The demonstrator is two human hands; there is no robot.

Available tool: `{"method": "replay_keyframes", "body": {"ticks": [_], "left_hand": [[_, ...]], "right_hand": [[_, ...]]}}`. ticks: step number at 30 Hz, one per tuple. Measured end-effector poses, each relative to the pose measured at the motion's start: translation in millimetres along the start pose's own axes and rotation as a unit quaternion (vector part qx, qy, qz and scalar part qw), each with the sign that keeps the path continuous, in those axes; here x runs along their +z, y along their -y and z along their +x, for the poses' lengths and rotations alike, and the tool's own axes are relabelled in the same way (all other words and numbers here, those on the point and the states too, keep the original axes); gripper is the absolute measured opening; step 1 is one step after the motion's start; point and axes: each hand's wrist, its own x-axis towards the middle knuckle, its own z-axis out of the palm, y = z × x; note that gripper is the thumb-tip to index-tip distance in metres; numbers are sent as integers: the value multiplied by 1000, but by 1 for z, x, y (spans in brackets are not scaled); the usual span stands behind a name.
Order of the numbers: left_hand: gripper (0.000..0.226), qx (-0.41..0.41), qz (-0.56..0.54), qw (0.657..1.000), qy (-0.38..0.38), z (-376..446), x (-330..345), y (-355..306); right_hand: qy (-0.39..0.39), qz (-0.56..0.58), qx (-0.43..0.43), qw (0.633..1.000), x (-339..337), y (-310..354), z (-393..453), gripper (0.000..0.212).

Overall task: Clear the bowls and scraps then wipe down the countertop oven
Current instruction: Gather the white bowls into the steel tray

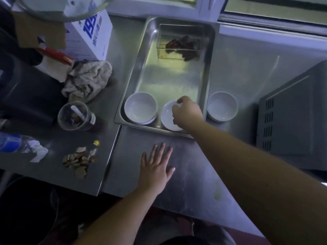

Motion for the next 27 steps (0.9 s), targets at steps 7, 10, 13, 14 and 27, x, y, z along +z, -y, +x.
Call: {"method": "replay_keyframes", "body": {"ticks": [7,10,13,14,27], "left_hand": [[77,3,18,1000,-4,1,2,1],[76,3,15,1000,-7,1,2,1],[75,3,13,1000,-11,1,3,0],[75,2,14,1000,-11,1,3,0],[79,-5,19,1000,2,1,4,1]], "right_hand": [[-94,21,42,994,-58,-47,-12,25],[-132,53,95,985,-71,-76,-16,15],[-145,108,139,974,-73,-119,2,16],[-139,126,154,970,-68,-148,22,21],[-130,275,168,938,-81,-150,39,20]]}}
